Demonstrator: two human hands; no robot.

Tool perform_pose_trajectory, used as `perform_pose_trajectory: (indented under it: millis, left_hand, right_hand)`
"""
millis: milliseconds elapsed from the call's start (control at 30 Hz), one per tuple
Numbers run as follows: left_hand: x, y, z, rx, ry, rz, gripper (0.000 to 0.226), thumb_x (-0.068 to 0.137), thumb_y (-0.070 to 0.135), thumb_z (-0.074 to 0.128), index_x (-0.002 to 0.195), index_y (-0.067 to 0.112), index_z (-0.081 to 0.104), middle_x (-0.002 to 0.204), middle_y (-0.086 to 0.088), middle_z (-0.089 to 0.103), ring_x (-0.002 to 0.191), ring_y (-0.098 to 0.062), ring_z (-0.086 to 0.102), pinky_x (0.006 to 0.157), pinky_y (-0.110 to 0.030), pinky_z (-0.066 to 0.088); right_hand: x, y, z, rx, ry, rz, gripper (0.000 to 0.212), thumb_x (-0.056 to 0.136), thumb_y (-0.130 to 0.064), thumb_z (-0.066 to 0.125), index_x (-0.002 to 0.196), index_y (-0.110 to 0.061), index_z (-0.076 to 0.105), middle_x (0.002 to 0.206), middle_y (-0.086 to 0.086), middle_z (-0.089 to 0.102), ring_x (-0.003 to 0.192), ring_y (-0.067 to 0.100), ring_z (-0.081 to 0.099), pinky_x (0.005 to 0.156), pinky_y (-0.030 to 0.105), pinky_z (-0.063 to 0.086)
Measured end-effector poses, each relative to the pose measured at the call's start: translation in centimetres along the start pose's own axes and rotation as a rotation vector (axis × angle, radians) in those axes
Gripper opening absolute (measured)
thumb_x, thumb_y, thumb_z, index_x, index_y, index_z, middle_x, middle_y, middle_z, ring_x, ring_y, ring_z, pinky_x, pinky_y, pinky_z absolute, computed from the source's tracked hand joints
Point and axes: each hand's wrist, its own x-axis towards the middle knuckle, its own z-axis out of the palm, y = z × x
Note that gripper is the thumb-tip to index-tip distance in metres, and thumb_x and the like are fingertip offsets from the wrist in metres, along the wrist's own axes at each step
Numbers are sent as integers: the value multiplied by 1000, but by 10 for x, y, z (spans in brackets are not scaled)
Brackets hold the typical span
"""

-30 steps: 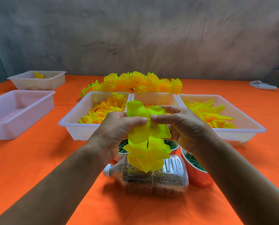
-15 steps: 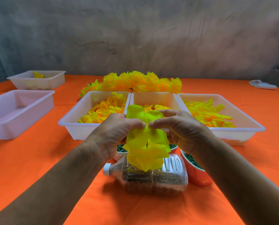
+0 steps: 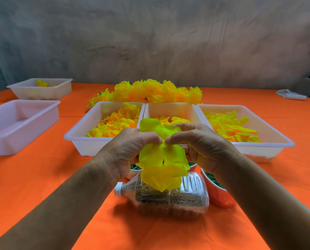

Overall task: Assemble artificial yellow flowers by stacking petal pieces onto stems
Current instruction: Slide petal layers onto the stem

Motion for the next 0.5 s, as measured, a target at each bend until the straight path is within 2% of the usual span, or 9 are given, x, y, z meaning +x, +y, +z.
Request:
perform_pose_trajectory:
  millis: [167, 333, 433, 500]
  left_hand:
    - [0, -2, 0, 23, -12, -5, 22, 75, 5, 69, 97, 2, 66, 87, -16, 70, 76, -28, 67, 84, -45, 53]
    - [2, -6, -1, 37, -21, -5, 19, 76, 4, 68, 95, 1, 67, 79, -14, 70, 66, -23, 66, 70, -35, 54]
    - [2, -6, -1, 59, -25, -13, 25, 76, 4, 69, 100, -1, 66, 87, -18, 70, 72, -27, 66, 77, -40, 54]
    - [2, -5, -2, 58, -43, -7, 23, 76, 6, 69, 98, 2, 67, 88, -17, 71, 73, -25, 67, 75, -40, 55]
  right_hand:
    - [1, 2, 0, -5, -6, 16, 38, 73, 5, 67, 109, -6, 62, 98, 21, 71, 74, 31, 66, 82, 52, 52]
    - [3, 7, -1, -10, -20, 49, 33, 73, 5, 66, 103, -6, 64, 89, 16, 71, 59, 24, 67, 68, 40, 56]
    - [5, 7, -3, -15, -26, 56, 31, 73, 5, 67, 102, -7, 64, 89, 17, 71, 58, 23, 67, 63, 37, 57]
    - [6, 6, -4, -32, -34, 55, 31, 73, 5, 67, 102, -8, 64, 92, 18, 72, 62, 24, 68, 63, 38, 57]
